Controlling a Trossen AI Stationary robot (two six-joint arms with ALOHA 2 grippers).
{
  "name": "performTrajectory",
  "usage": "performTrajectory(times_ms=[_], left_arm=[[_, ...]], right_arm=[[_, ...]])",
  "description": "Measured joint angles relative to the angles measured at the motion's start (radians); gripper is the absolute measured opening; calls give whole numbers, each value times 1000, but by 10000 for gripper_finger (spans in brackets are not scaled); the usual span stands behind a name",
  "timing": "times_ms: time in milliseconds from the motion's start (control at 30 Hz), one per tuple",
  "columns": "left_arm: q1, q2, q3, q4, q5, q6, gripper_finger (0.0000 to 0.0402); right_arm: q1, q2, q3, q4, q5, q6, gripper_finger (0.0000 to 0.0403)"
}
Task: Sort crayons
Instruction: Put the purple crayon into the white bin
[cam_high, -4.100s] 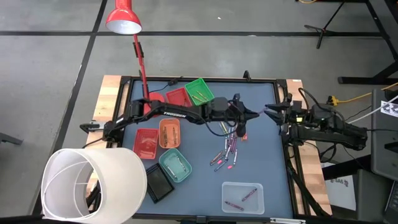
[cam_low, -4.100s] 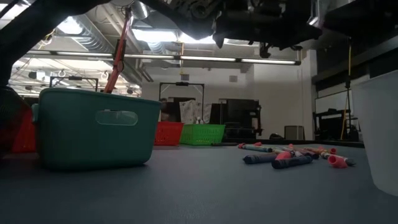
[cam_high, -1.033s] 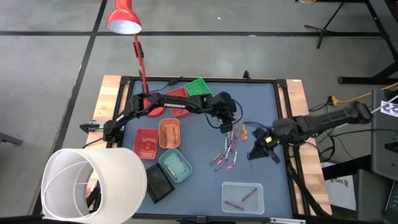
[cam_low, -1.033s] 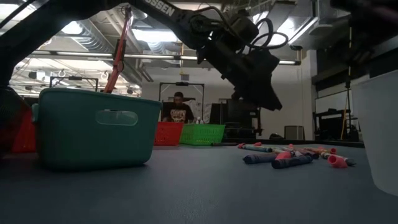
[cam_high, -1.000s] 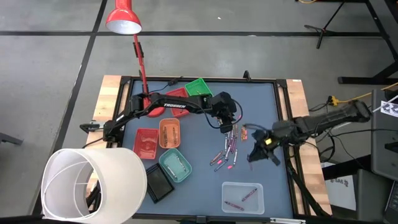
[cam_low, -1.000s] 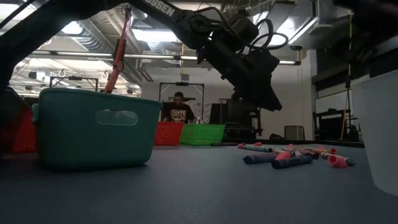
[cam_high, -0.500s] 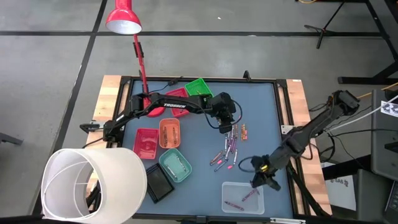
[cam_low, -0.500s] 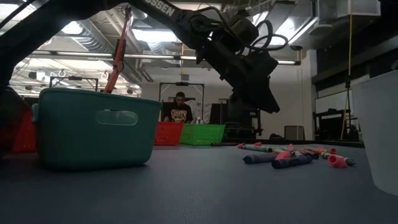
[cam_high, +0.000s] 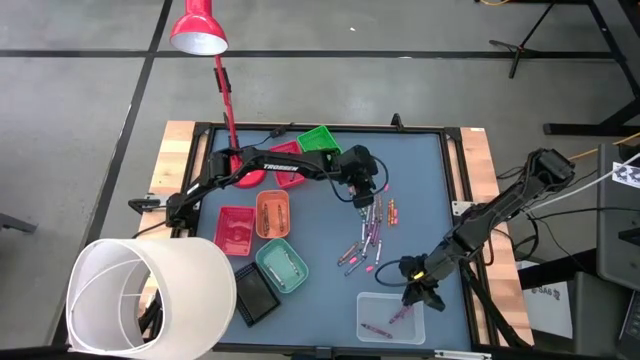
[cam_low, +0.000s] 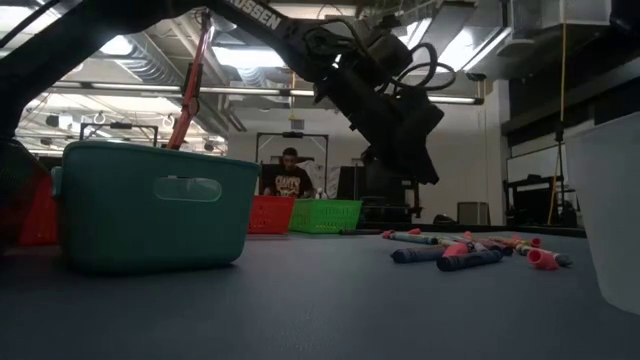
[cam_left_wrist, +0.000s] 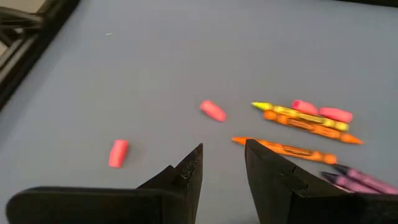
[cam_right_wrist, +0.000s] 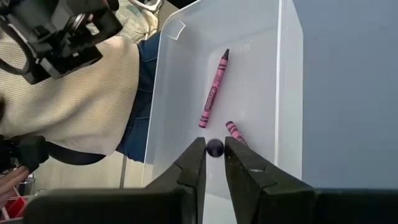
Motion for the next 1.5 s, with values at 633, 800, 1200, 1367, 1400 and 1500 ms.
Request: performTrajectory(times_ms=[633,800,1200,1367,1400,1500], left_arm=[[167,2,80,-67,58,39,104],[180,2,160,-111,59,53,104],[182,2,201,-140,59,100,104],[183,2,201,-141,46,136,104],[184,2,201,-140,41,141,104],[192,2,201,-141,34,150,104]], right_arm=[[0,0,0,-5,57,61,58],[0,0,0,-6,62,61,58],[0,0,0,-9,66,123,133],[0,0,0,-9,69,120,167],[0,0,0,-9,70,120,169],[0,0,0,-8,72,99,171]])
